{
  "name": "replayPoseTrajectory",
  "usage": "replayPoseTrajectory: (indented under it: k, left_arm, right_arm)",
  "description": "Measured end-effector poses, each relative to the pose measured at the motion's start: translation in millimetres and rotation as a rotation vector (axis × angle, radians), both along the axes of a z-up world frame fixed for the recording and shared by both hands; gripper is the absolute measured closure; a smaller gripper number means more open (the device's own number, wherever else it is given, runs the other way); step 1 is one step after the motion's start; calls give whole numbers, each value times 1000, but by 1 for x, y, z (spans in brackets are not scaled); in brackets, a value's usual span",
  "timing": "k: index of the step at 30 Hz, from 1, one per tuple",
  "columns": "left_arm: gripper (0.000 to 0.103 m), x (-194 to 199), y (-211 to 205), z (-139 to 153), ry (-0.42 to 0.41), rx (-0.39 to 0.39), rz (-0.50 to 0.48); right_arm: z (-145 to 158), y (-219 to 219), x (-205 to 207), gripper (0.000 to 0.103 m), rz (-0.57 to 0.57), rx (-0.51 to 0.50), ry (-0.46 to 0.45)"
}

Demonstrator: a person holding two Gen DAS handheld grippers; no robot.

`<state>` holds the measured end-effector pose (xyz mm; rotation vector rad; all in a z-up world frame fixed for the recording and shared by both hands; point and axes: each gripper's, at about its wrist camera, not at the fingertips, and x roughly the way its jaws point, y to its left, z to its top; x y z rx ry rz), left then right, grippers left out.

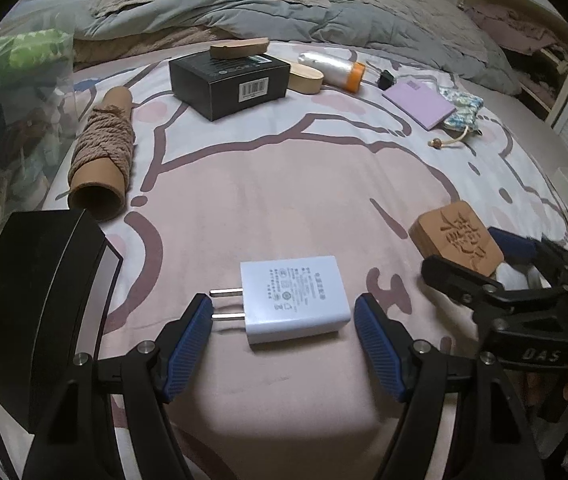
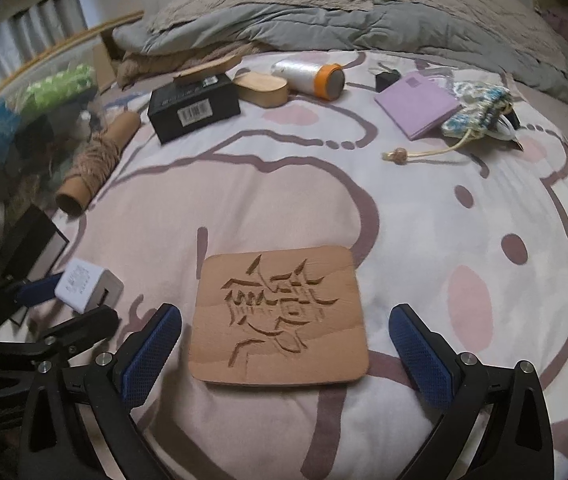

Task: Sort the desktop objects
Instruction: 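Close the right tool on the wooden tag while the left tool holds the charger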

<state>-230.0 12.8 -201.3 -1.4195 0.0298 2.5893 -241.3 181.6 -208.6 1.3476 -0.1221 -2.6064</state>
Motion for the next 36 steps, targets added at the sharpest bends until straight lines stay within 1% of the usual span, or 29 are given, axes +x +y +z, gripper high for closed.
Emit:
replayPoseTrajectory:
  k: [1,2,4,5,8,10,12,17,22,27,36]
  left_arm:
    - [29,0,0,0,-2,5,9]
    - [29,-1,0,0,-4,6,17]
    - [29,-1,0,-2,-7,0,38]
    - [29,-1,0,-2,-8,-2,47]
    - [29,-2,1,-3,-9,-8,59]
    - [35,-1,0,-2,-4,-17,71]
    - [40,-1,-2,-1,-2,-9,86]
    - [40,-1,-8,1,3,10,113]
    - [41,0,-7,4,22,-9,114]
    - [41,2,-6,12,50,-5,108]
    - [41,6,-12,30,86,57,112]
  right_arm:
    - [0,0,0,7,-2,3,2]
    - [0,-1,0,17,-1,10,1]
    - [0,-3,0,21,4,19,6]
    - [1,-5,0,26,14,23,9]
    - [2,-8,1,26,20,40,19]
    - [2,-6,1,26,18,34,23]
    - [2,-5,2,26,17,29,24]
    - [1,-6,2,26,21,42,25]
    - [-1,-9,2,26,23,61,19]
    - [2,-4,2,27,13,26,23]
    - [19,1,14,27,2,-49,66]
